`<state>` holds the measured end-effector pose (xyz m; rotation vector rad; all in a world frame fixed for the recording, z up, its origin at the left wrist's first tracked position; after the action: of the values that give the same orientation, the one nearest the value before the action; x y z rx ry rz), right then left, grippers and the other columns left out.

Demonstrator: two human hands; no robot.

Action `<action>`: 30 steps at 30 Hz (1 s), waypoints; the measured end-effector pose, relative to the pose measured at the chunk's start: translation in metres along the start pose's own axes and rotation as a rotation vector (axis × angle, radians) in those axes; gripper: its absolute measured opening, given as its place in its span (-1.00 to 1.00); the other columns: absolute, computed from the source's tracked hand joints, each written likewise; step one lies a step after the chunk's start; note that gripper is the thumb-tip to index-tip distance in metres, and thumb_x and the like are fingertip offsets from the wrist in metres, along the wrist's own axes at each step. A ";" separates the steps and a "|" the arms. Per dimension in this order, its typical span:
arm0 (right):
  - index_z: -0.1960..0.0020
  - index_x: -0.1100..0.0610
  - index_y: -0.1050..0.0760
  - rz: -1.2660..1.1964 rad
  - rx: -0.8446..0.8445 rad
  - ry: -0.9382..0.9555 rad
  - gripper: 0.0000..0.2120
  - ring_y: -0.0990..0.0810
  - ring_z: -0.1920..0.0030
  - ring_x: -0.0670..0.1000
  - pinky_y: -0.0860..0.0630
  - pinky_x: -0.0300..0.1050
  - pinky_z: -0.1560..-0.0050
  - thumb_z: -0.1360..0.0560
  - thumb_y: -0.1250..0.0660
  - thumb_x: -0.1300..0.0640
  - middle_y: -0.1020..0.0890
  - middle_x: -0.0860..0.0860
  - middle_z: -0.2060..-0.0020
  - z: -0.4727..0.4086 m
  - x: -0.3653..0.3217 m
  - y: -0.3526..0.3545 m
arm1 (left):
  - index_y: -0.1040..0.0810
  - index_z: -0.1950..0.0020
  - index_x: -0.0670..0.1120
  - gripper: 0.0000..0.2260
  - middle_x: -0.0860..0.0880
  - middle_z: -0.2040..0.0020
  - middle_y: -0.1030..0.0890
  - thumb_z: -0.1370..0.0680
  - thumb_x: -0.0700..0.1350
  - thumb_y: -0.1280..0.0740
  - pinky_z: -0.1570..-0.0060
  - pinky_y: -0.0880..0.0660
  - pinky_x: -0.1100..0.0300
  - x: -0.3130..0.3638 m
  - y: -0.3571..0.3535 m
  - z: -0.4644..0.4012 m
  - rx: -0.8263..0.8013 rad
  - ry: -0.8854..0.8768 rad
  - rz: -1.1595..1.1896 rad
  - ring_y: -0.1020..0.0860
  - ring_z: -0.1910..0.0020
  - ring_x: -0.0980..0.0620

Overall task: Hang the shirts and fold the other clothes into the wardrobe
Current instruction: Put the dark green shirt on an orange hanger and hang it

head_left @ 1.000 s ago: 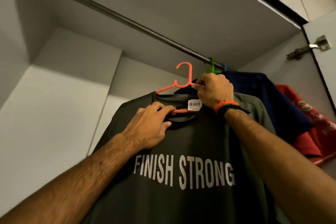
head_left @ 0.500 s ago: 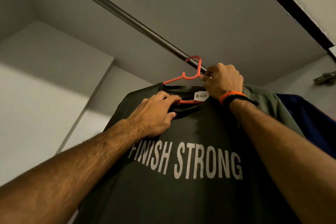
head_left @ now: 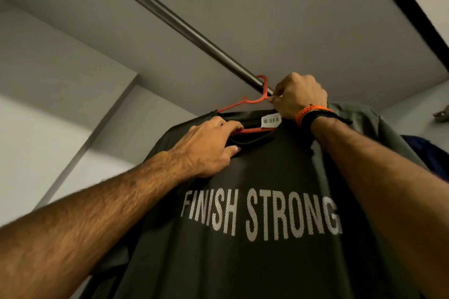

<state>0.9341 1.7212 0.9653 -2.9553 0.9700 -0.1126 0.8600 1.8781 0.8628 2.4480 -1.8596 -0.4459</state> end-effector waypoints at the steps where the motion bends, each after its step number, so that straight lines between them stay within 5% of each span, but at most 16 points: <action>1: -0.06 0.07 -0.64 0.008 0.004 0.005 -0.80 -0.59 0.08 0.20 -0.60 0.13 0.01 -0.51 -0.38 0.01 -0.62 0.12 0.07 0.002 0.001 -0.002 | -0.31 -0.47 0.07 -0.55 -0.03 -0.34 -0.42 -0.59 0.07 -0.29 -0.31 -0.43 -0.06 0.000 -0.003 0.003 -0.011 0.002 0.012 -0.44 -0.28 0.01; 10: -0.11 0.10 -0.59 0.094 0.060 0.102 -0.80 -0.59 0.05 0.22 -0.55 0.08 0.06 -0.55 -0.34 0.03 -0.60 0.14 0.04 0.022 -0.004 -0.002 | -0.22 -0.52 0.06 -0.46 -0.01 -0.47 -0.31 -0.58 0.05 -0.31 -0.40 -0.36 -0.03 0.000 -0.014 0.020 0.018 0.058 0.103 -0.33 -0.42 0.02; 30: -0.20 0.17 -0.54 0.229 0.009 0.119 -0.80 -0.59 0.10 0.20 -0.49 0.05 0.16 -0.63 -0.23 0.16 -0.47 0.12 0.15 0.030 0.011 -0.013 | -0.26 -0.49 -0.03 -0.49 -0.07 -0.42 -0.38 -0.58 0.01 -0.33 -0.34 -0.40 0.05 0.019 -0.035 -0.004 -0.275 0.120 0.089 -0.41 -0.35 -0.02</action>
<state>0.9529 1.7254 0.9367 -2.8315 1.3107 -0.2882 0.8980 1.8696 0.8559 2.1571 -1.7229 -0.5002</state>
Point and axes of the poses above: each hand's wrist, its own z-axis away from the middle knuckle, its own y-axis out of the back of the hand, x = y × z, the point moved 3 cm from there along -z, towards the middle knuckle
